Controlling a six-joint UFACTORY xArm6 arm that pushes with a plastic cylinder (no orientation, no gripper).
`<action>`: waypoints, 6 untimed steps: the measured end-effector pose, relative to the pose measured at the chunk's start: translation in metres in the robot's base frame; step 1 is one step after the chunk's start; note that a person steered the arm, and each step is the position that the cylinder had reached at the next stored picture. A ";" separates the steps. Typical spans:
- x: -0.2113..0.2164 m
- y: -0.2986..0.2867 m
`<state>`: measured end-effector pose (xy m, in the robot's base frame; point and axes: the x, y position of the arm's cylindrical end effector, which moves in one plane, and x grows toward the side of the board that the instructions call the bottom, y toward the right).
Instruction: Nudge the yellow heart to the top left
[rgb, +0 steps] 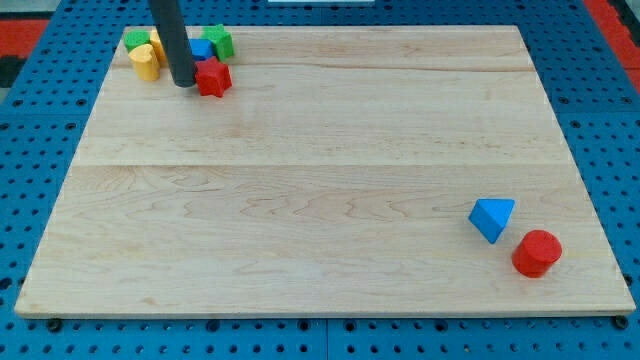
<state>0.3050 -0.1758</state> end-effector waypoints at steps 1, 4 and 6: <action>0.000 0.000; -0.021 -0.059; -0.037 -0.036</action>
